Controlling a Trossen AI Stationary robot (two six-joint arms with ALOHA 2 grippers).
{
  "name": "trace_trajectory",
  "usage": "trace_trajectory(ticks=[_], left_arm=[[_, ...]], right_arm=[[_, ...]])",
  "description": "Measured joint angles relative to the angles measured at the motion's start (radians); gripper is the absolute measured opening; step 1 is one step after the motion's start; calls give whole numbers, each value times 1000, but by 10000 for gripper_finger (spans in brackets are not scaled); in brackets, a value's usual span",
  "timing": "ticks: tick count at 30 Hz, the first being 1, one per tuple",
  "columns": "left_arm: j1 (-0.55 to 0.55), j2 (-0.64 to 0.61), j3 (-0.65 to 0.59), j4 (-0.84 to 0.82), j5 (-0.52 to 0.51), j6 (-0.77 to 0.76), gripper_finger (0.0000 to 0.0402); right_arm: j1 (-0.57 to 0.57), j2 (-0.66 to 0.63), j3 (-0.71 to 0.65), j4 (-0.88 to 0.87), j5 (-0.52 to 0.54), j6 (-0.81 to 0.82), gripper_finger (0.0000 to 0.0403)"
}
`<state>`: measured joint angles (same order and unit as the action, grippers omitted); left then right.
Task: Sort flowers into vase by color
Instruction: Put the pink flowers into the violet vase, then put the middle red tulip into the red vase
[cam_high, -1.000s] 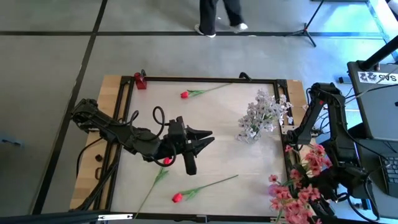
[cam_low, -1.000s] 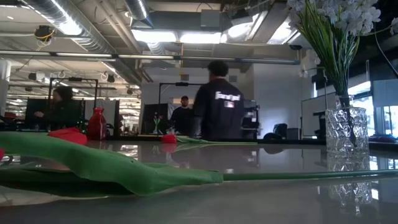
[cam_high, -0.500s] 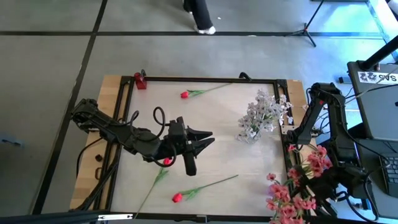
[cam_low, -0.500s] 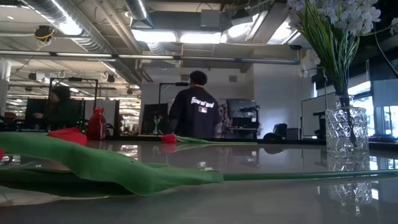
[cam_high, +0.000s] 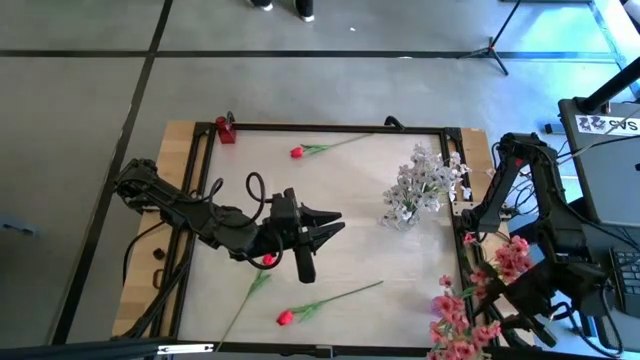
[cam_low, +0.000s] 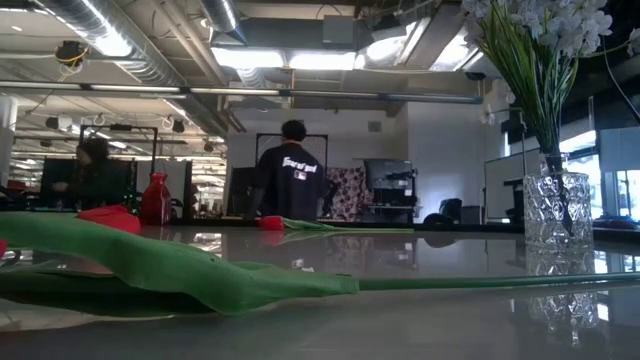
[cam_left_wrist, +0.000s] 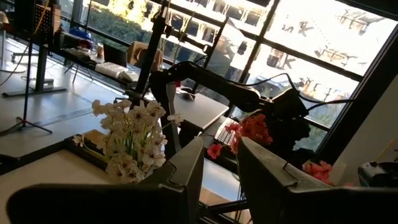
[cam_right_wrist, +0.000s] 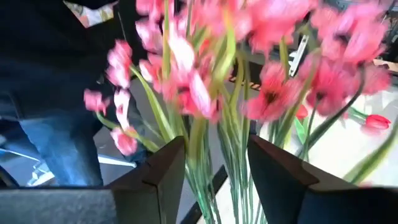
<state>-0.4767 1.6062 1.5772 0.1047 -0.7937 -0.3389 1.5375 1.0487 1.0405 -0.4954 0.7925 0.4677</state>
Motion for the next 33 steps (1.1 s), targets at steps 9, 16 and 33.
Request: trace_trajectory(ticks=[9, 16, 33], left_arm=[[0, 0, 0, 0, 0, 0, 96], [0, 0, 0, 0, 0, 1, 96], [0, -2, 0, -370, -96, -246, 96]], right_arm=[[0, -1, 105, -11, -20, -42, 175], [0, -1, 187, -8, -25, -106, 175], [0, -16, 511, -9, 167, -365, 175]])
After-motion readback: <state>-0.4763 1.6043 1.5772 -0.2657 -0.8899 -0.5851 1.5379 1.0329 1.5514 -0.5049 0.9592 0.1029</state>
